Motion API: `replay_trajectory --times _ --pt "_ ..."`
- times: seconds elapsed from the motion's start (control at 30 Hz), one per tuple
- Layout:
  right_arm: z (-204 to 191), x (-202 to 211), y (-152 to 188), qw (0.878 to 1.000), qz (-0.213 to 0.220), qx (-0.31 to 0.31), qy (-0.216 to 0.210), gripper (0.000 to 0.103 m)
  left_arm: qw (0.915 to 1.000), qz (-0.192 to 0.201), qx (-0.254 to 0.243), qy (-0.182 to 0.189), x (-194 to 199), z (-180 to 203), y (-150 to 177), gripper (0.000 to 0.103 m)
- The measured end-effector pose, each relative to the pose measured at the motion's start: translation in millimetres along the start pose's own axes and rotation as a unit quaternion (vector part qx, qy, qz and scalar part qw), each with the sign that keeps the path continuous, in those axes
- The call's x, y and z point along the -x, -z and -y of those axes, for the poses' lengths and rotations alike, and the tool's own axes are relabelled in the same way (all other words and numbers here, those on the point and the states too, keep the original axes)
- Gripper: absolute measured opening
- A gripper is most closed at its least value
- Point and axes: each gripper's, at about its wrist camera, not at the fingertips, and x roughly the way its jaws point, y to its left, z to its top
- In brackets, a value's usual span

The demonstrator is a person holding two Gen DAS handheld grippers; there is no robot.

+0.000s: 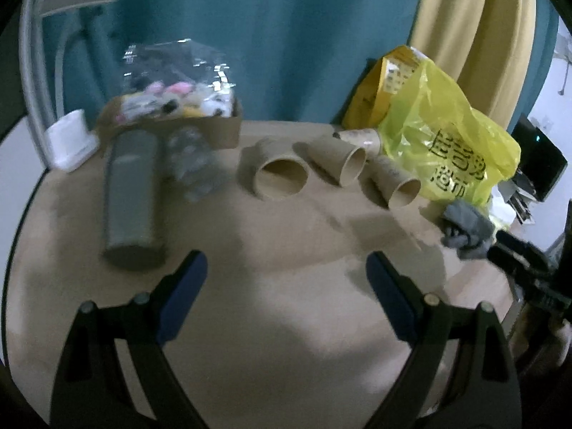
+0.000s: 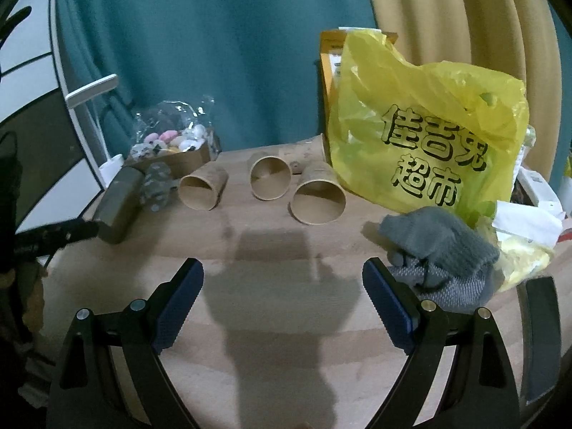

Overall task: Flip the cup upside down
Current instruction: 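Reach the left tool to a brown paper cup by the yellow bag and grasp it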

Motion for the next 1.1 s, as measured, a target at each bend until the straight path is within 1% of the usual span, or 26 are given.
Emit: replay_trajectory --times 0.07,0.13,0.2,0.27,0.37,0.5,0.67,0.87,0.93,1.03,1.1 --pt "6 -8 -4 1.0 -0.003 -0.002 0.001 0.093 1.0 -0.008 -0.002 -0.001 -17 4 -21 0.092" --pt "13 -17 -9 1.0 -0.008 -0.005 0.0 0.093 0.9997 -0.02 -0.001 0.014 -36 12 -43 0.092" --pt "20 -26 -13 1.0 -0.013 -0.008 0.0 0.093 0.9993 -0.033 0.001 0.018 -55 20 -60 0.092" --pt "28 -37 -17 1.0 -0.018 -0.011 -0.001 0.093 0.9982 -0.051 -0.001 0.03 -80 30 -81 0.092" --pt "42 -53 -23 0.999 -0.027 -0.018 0.0 0.093 0.9968 -0.069 -0.001 0.042 -111 43 -102 0.092" --pt "65 -70 -37 0.999 -0.028 -0.037 0.005 0.093 0.9949 -0.088 0.009 0.049 -150 55 -125 0.092" --pt "89 -92 -67 0.999 -0.013 -0.049 0.014 0.093 0.9942 -0.097 0.011 0.045 -183 65 -144 0.092" --pt "103 -120 -91 0.998 -0.005 -0.058 0.011 0.093 0.9908 -0.125 0.029 0.041 -225 70 -159 0.092" --pt "106 -128 -95 0.998 -0.003 -0.06 0.008 0.093 0.9881 -0.145 0.035 0.04 -240 71 -161 0.092" --pt "108 -135 -95 0.998 -0.003 -0.067 0.004 0.093 0.9821 -0.183 0.041 0.015 -264 71 -159 0.092" --pt "110 -139 -93 0.997 -0.007 -0.071 0.003 0.093 0.978 -0.203 0.05 0.007 -275 70 -156 0.092"
